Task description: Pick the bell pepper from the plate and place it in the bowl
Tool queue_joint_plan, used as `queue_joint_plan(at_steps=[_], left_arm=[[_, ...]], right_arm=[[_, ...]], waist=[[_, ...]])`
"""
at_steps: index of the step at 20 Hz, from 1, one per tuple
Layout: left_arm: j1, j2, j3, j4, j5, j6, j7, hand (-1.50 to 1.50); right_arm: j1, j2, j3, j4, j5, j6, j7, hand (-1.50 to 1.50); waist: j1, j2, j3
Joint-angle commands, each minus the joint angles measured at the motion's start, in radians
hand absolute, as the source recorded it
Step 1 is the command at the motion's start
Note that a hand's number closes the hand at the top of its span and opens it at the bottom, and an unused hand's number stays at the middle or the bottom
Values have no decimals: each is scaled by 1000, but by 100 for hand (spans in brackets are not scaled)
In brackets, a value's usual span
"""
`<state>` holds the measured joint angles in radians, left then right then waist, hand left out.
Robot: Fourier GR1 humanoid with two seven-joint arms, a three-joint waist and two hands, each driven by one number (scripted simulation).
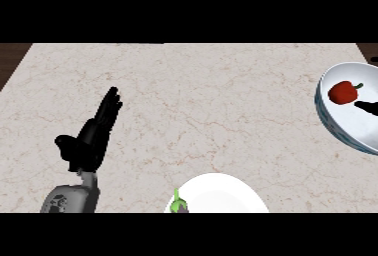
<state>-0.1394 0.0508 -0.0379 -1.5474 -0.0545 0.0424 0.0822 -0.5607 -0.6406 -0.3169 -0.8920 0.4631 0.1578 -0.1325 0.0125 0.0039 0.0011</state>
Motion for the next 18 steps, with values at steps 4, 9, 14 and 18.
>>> queue_joint_plan(at_steps=[4,9,14,18], left_arm=[[-21,18,26,-1,17,-13,19,0],[24,1,10,-15,4,-3,-8,0],[20,-13,2,-4,-14,17,0,0],[-21,5,29,6,8,-1,16,0]], right_arm=[[-35,53,-92,-13,-120,-43,-113,-150],[-65,-36,-205,1,-238,24,-87,-150],[25,-71,-270,-60,-358,143,0,-150],[61,-91,-349,-92,-483,226,56,-150]], waist=[[-10,-4,-1],[-11,-5,-1],[-19,-6,-1],[-26,-8,-2]])
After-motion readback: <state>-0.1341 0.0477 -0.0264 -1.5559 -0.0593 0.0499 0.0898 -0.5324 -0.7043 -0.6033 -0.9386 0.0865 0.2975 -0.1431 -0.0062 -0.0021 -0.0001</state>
